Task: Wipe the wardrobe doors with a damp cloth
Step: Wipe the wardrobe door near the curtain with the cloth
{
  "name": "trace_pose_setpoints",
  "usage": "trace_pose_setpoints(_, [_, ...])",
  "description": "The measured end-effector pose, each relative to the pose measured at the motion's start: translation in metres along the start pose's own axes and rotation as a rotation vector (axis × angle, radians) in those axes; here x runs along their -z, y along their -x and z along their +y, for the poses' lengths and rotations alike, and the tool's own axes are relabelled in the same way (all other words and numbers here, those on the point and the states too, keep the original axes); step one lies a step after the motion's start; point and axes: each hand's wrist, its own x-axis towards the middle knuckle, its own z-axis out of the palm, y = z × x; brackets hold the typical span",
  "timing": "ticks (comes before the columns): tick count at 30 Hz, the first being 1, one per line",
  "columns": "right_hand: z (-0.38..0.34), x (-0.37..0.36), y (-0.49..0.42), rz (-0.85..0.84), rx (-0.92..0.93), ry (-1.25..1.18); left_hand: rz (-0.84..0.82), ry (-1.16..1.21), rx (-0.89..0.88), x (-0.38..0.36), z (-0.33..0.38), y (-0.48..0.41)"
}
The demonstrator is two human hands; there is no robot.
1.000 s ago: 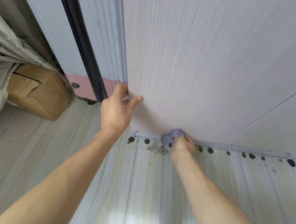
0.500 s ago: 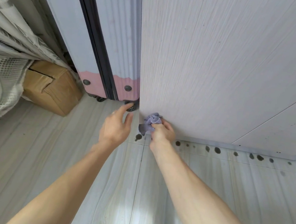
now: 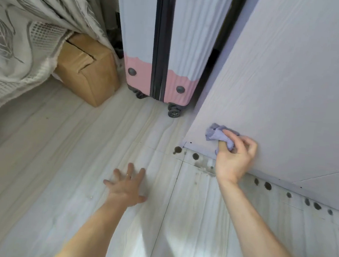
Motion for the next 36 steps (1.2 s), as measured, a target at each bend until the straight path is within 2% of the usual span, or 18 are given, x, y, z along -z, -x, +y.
trace_pose_setpoints(3, [-0.002,-0.023,0.009,-0.087,0.004,0.019,0.023,-0.031,0.007,-0.003,0.002,-0.003])
trace_pose_setpoints(11, [0.034,-0.075,0.036,-0.073,-0.339,0.229,-0.001,-0.096,0.001,-0.005,-0.003,-0.007])
trace_pose_setpoints(14, [0.049,-0.078,0.034,-0.027,-0.517,0.116,0.012,-0.097,-0.006,-0.009,-0.004,-0.008])
trace_pose_setpoints(19, [0.078,-0.043,0.014,0.128,-0.815,-0.245,0.020,-0.141,-0.019,-0.009,-0.003,-0.009])
trace_pose_setpoints(23, [0.087,0.003,-0.010,0.240,-0.890,-0.467,0.020,-0.154,-0.017,-0.009,-0.003,-0.010])
trace_pose_setpoints(27, [0.095,0.045,-0.028,0.340,-0.862,-0.546,0.004,-0.211,0.005,-0.005,0.003,-0.009])
trace_pose_setpoints(31, [0.083,0.045,-0.029,0.264,-0.862,-0.583,-0.051,-0.185,0.052,0.008,0.018,-0.007])
trace_pose_setpoints(36, [0.069,-0.014,-0.011,0.164,-0.965,-0.615,-0.095,-0.139,0.059,0.011,0.019,-0.002])
